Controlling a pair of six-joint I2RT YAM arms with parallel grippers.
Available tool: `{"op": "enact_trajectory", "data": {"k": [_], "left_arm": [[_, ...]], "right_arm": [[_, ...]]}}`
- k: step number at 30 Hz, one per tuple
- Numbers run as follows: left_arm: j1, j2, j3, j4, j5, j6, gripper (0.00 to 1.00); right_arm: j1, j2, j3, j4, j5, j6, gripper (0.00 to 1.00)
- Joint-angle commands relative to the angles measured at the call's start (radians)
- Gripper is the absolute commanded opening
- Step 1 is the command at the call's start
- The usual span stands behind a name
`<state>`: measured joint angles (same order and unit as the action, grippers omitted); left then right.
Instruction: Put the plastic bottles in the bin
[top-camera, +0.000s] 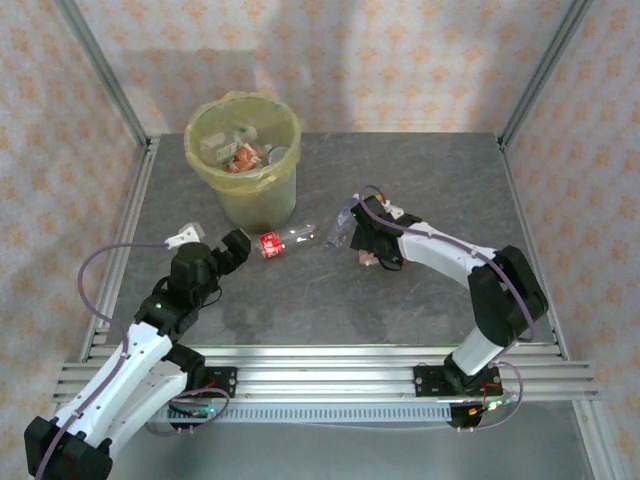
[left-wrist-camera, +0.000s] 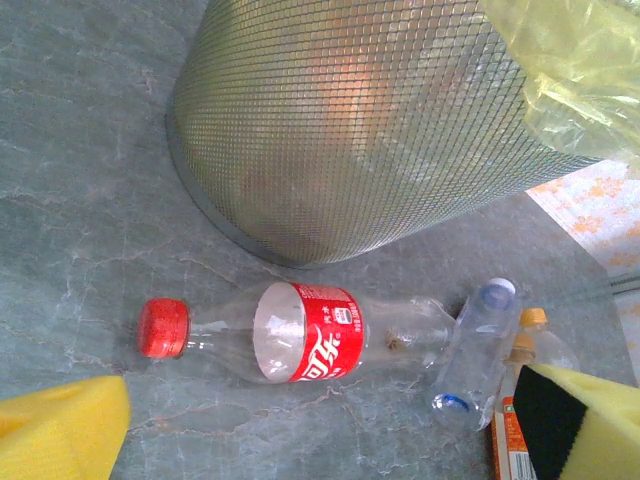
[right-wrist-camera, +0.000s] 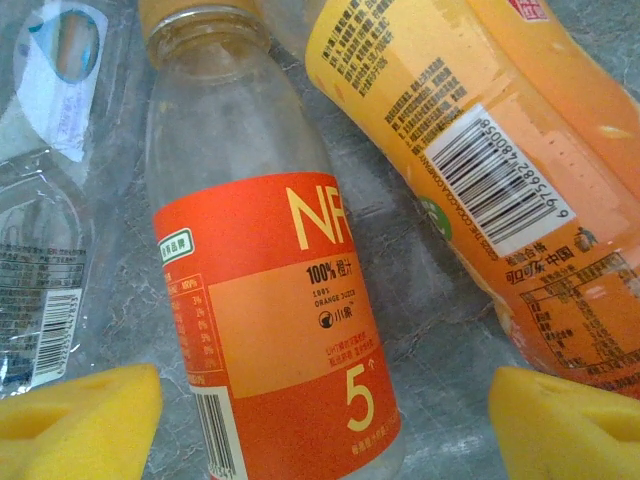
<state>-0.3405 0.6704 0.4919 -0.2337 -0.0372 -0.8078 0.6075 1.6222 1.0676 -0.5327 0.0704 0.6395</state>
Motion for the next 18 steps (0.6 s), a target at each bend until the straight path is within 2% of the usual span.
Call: {"op": "enact_trajectory", "data": {"k": [1,18], "left_arm": [[-0.005,-0.002,0.022,0.022,-0.026,-0.004,1.00],[-0.005,0.001,0.037,-0.004,-0.046,0.015,1.00]], "right_arm": [[-0.002,0.028,0.051,-0.025,-0.003,-0.033,0.85],[-0.003,0.186,0.123,-0.010,-0.030,-0.092,0.78]]}}
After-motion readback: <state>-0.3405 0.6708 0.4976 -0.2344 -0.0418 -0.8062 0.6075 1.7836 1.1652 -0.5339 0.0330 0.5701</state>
